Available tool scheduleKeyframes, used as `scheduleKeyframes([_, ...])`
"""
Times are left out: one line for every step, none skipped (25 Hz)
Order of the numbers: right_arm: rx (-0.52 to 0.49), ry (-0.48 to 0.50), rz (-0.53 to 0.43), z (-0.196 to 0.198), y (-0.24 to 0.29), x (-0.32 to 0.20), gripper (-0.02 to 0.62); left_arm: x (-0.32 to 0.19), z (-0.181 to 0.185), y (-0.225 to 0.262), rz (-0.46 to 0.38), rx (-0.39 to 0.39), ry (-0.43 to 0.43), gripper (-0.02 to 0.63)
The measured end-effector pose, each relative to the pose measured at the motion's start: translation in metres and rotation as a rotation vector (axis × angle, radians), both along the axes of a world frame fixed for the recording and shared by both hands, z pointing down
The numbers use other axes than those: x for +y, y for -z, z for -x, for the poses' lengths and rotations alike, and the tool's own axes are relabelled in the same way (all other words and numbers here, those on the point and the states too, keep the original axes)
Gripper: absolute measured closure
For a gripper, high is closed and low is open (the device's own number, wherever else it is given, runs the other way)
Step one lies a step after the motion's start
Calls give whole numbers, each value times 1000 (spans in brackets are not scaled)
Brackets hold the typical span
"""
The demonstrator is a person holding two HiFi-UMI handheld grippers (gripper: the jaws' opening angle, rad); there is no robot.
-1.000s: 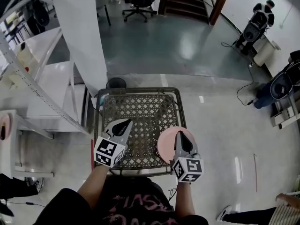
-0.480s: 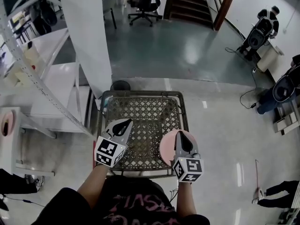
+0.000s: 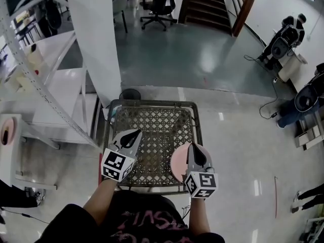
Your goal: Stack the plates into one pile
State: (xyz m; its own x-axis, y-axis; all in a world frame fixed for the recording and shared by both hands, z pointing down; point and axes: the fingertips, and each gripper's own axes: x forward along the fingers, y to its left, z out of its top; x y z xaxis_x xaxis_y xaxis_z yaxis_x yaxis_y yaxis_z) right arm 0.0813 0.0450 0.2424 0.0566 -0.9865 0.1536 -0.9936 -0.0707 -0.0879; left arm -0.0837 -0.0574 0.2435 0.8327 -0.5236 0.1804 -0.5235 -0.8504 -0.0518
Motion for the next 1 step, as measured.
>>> scheduleKeyframes([0, 1, -1, 0, 2, 0, 584, 0, 0, 1, 0, 0, 0, 606])
